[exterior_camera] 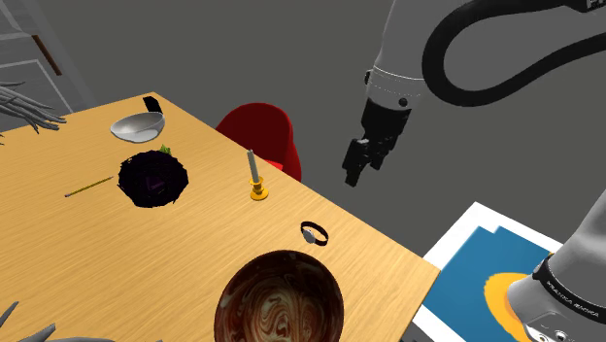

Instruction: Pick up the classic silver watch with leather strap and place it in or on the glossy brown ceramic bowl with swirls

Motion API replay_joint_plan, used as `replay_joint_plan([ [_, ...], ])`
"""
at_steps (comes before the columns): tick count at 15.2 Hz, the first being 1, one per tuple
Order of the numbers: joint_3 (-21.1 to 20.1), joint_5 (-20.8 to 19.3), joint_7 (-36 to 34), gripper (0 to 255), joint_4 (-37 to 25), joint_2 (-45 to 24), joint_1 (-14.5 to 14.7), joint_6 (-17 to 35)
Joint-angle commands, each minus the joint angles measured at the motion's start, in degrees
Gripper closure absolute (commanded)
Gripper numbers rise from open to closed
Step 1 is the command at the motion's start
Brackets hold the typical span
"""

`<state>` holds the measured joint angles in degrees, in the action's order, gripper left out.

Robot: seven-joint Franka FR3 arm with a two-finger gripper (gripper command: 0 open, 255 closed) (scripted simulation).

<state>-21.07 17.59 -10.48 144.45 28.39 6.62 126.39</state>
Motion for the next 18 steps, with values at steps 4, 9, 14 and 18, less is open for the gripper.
replay_joint_plan([
  [4,-5.2,1.3,-4.8,0,-1.9,-8.9,0.9,9.1],
  [9,-10.2,-0.8,-11.1,0,-5.5,-18.8,0.9,17.3],
  [14,-11.2,-3.0,-12.7,0,-5.0,-22.9,0.6,21.6],
  [18,-11.6,-4.5,-13.7,0,-4.9,-25.1,0.5,23.8],
])
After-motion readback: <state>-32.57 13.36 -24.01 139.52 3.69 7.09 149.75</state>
